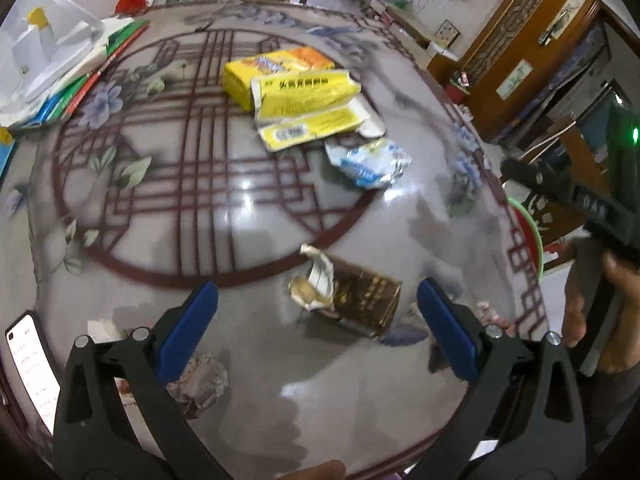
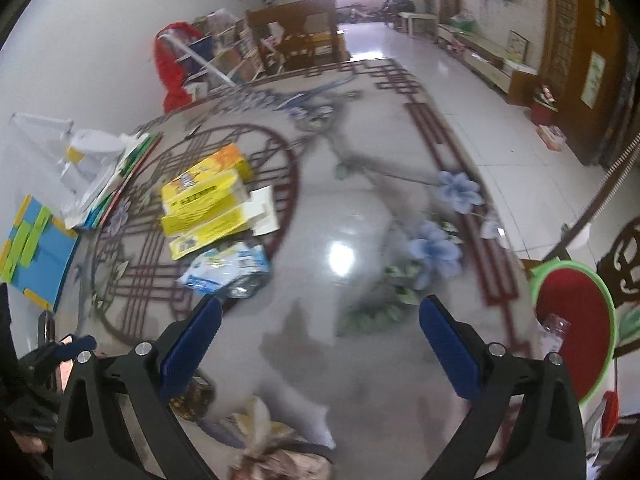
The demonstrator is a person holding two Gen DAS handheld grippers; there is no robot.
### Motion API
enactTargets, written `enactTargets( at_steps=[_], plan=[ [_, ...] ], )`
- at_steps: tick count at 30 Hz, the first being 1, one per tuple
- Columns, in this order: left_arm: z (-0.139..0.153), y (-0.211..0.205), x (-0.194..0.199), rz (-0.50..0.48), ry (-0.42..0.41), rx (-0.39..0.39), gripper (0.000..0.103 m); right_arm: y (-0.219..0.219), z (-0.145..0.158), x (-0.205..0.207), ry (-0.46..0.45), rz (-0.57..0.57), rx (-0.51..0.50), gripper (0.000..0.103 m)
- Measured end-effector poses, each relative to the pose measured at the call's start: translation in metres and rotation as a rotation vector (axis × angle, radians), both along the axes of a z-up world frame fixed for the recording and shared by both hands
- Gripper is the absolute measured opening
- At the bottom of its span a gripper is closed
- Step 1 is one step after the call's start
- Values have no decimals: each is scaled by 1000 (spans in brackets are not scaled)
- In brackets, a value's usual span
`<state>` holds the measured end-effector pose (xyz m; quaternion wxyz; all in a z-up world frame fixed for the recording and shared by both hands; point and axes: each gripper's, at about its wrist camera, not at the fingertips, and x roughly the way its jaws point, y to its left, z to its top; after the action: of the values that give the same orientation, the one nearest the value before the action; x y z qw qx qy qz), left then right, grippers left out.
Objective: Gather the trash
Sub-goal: 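Move both tools back over the table, then grasp the brown cigarette pack with the left tool while the right tool grasps the milk packet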
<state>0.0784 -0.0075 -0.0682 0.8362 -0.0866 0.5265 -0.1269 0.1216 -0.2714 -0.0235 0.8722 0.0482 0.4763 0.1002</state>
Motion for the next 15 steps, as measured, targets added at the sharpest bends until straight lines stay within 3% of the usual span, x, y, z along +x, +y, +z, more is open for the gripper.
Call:
enactTargets(
  at_steps=[9,15],
  plan=[
    [-31,-24,-3,-86,46,52,98,51,-17,16,32,144,-65,95],
    [-45,-32,4,-69,61,33,97,71,-31,28,37,232,-122,95]
  ],
)
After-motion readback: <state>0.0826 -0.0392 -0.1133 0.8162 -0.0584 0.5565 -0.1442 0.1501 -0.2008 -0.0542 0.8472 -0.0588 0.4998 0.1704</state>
